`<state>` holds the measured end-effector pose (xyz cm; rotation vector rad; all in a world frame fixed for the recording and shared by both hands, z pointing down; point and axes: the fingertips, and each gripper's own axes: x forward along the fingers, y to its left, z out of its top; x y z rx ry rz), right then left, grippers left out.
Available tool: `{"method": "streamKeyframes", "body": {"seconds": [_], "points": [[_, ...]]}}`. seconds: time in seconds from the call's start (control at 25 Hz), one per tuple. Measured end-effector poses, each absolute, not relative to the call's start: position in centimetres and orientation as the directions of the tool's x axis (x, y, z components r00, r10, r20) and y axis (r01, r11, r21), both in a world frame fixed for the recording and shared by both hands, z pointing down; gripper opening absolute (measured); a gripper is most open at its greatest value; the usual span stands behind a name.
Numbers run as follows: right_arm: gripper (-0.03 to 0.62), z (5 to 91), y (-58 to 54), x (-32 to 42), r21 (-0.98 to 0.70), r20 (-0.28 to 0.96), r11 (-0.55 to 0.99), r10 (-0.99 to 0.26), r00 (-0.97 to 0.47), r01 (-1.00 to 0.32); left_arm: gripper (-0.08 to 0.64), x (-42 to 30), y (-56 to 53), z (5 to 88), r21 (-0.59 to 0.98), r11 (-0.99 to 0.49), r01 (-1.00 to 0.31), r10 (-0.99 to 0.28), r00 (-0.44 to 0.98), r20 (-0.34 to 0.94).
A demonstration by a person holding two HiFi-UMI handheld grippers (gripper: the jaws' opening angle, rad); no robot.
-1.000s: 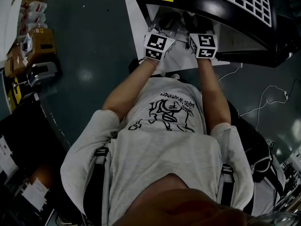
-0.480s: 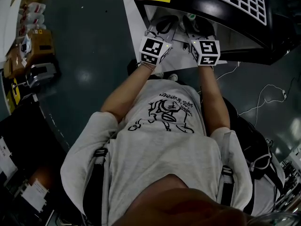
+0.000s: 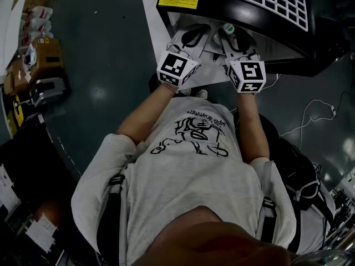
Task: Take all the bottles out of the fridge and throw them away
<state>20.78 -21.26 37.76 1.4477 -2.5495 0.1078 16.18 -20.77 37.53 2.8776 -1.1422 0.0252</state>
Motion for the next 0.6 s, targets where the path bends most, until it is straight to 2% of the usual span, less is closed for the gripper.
{"method": "streamKeyframes", "body": {"seconds": [0.6], "points": [[0.150, 32.9, -17.3, 21.2, 0.045, 0.200, 0.545, -0.826, -0.527, -0.837, 0.009, 16.9, -17.3, 31.5, 0.028, -0.787, -0.616, -0.617, 0.787, -0.032]]}}
